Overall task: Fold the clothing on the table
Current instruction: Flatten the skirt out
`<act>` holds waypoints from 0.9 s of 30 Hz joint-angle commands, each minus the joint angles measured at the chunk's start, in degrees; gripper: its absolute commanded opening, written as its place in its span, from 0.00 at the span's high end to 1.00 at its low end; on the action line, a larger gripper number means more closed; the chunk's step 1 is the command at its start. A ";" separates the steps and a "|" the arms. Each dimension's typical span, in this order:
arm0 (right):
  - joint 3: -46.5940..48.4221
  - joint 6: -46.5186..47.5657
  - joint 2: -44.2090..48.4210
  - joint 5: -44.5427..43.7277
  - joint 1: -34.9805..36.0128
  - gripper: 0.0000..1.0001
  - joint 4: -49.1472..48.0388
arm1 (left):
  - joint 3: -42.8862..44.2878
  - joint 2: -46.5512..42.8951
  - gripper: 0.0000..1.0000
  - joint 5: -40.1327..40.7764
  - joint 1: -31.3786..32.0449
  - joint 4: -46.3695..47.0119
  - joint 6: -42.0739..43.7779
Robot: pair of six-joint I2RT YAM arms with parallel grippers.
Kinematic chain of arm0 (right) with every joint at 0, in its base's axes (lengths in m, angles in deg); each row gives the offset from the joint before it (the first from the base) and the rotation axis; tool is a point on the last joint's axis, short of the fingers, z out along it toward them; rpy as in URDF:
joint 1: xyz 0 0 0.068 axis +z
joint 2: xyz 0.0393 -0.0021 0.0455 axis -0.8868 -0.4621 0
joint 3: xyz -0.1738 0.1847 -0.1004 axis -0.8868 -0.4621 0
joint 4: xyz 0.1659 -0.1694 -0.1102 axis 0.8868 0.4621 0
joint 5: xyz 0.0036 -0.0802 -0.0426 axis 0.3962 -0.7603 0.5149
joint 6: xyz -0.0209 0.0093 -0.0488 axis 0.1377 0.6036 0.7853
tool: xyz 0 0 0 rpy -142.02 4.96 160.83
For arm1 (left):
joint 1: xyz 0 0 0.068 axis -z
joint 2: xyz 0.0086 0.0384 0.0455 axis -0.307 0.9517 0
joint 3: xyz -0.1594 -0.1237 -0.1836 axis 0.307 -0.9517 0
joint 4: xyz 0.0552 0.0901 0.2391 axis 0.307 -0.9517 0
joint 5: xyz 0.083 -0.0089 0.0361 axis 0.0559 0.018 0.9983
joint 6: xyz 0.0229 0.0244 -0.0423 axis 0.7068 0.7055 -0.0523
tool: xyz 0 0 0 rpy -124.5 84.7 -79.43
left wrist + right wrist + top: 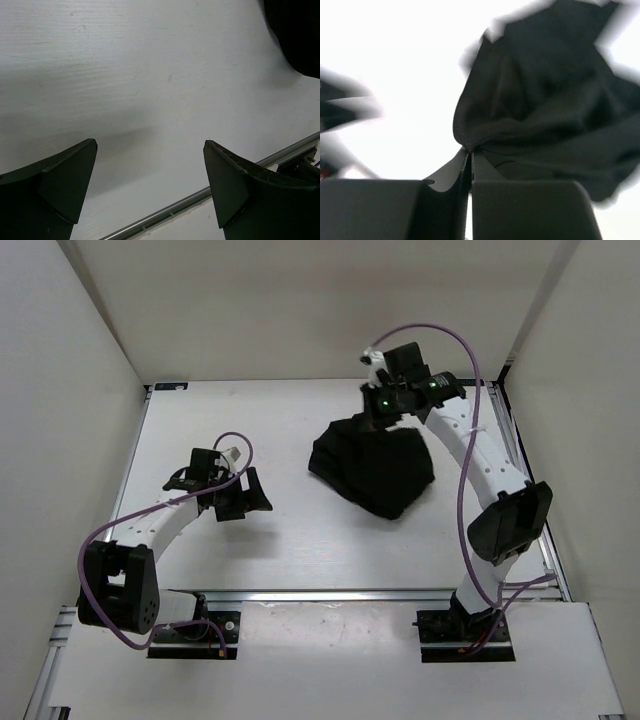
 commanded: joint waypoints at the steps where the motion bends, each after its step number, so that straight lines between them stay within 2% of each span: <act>1: 7.03 2.95 2.32 25.63 5.76 1.00 -8.64 | -1.14 -1.96 0.01 -1.27 -0.55 1.16 -0.04; 3: 6.87 1.29 4.17 29.95 7.08 1.00 -13.64 | -1.76 -2.40 0.01 -1.53 -0.90 0.90 0.04; 6: 4.67 -0.47 7.06 27.94 6.22 1.00 -15.25 | -2.02 -2.58 0.02 -1.71 -0.90 1.16 0.31; 8: 1.96 -1.97 8.56 26.89 2.71 1.00 -15.42 | -2.55 -3.01 0.01 -1.53 -0.73 1.42 -0.22; 9: -3.63 -3.54 9.96 22.53 0.26 1.00 -14.55 | -2.98 -2.93 0.01 -1.71 -0.90 1.77 -0.31; 11: -8.50 -5.04 9.98 18.37 -1.78 1.00 -14.46 | -4.04 -3.37 0.01 -2.06 -0.99 2.12 -0.48; 16: -12.91 -5.75 4.88 9.59 -2.66 1.00 -11.83 | -3.96 -3.19 0.01 -2.94 -0.82 2.39 -0.83; 17: -13.61 -6.45 2.96 8.17 -2.75 0.97 -12.08 | -3.69 -3.37 0.01 -2.68 -0.82 2.30 -0.92; 19: -13.80 -7.51 -1.43 2.38 -3.37 0.65 -9.72 | -3.87 -3.98 0.02 -2.85 -0.90 2.13 -0.92; 20: -12.66 -8.21 -3.54 -1.21 -3.46 0.58 -7.54 | -4.39 -3.98 0.01 -2.68 -1.43 2.04 -0.92; 23: -10.28 -7.34 -4.97 -10.96 -2.24 0.51 -4.44 | -4.13 -4.86 0.01 -2.33 -1.35 1.16 -0.31; 27: -10.72 -6.18 1.08 -14.52 1.64 0.40 -5.50 | -4.66 -5.30 0.02 -3.46 -1.96 2.03 -1.27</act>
